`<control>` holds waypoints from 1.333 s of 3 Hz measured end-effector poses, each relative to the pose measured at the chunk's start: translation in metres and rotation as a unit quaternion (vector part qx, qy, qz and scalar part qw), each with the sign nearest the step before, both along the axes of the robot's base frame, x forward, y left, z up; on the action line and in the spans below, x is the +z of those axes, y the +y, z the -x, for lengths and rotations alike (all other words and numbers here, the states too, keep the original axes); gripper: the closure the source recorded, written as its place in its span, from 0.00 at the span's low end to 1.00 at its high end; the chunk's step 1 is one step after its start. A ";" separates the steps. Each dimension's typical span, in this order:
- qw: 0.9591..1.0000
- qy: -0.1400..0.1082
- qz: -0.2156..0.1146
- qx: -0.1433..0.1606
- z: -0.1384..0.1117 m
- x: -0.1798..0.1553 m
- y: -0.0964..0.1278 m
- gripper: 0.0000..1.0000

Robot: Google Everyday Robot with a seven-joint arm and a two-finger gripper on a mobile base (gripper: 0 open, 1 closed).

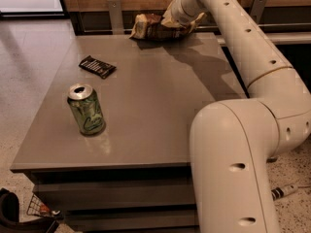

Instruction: Pick brown chip bag

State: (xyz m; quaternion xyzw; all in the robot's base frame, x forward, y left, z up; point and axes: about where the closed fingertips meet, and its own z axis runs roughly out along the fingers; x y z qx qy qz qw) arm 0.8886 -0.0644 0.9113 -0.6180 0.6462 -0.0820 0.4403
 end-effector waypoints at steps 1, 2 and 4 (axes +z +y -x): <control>0.999 -0.025 0.024 -0.004 0.014 0.045 -0.011 1.00; 0.998 -0.049 0.047 -0.006 0.029 0.087 -0.014 1.00; 0.990 -0.109 0.081 -0.028 0.071 0.165 -0.024 1.00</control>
Offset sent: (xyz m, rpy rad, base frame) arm -0.0673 -0.0187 0.1575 -0.1702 -0.1915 -0.0278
